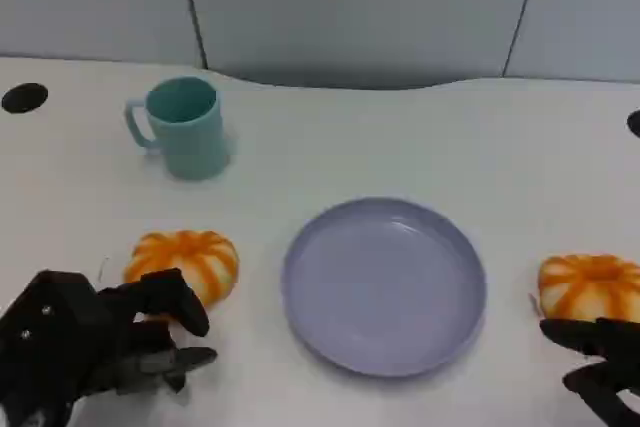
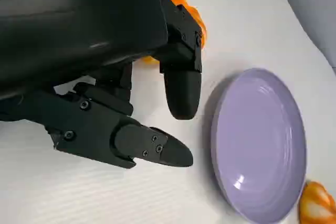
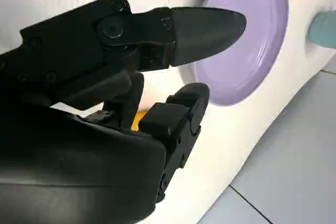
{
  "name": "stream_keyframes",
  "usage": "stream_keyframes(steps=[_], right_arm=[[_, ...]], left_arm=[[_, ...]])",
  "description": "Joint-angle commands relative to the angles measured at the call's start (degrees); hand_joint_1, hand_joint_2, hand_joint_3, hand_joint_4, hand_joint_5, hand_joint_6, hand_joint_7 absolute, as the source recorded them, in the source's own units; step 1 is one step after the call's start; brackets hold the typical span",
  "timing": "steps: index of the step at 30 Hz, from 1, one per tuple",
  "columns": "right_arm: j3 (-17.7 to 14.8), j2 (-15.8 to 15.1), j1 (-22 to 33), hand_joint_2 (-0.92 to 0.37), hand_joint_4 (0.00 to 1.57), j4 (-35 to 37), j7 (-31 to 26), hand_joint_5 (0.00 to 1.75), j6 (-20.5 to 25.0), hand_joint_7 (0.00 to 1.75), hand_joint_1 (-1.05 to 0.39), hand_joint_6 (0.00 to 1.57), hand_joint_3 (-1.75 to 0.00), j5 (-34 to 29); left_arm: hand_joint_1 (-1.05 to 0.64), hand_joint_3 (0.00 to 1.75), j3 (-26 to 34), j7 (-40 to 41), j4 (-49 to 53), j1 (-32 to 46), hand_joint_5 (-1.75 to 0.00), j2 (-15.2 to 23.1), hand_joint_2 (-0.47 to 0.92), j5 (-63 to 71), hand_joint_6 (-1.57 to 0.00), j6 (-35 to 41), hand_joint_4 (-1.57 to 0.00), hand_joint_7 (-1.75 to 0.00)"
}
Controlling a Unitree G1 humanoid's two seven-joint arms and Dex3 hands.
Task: Grasp the bread from the table and place it into the plate.
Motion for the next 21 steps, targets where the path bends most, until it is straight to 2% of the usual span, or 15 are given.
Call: stream_keyframes(steps=[1,11,21], right_arm=[[-0.47,-0.52,0.36,-0.92,0.49,-0.87,0.14,0.83,0.14,0.00,-0.36,0.75,-0.39,0.45],[-0.45,-0.37,0.51,-0.92,0.50,-0.76,-0.09,0.84,-0.55,0.01,-0.36,0.76,-0.38,0.39],[-0.31,-0.39,0.52,-0.92,0.50,-0.34,-0.18,0.85,-1.31,0.01,-0.36,0.76,-0.39,0.18]], left_arm=[[-0.32,0.08,0.53,-0.41,0.03,0.91,-1.75,0.99,0.92,-0.13,-0.35,-1.21,-0.53,-1.75],[-0.34,0.08,0.45,0.12,-1.70,1.24,-1.75,1.21,0.92,0.34,-0.34,1.08,-0.52,-1.75],[-0.33,0.07,1.14,1.32,-1.45,1.65,-1.75,0.34,0.92,0.44,-0.36,-0.59,-0.53,-1.75]])
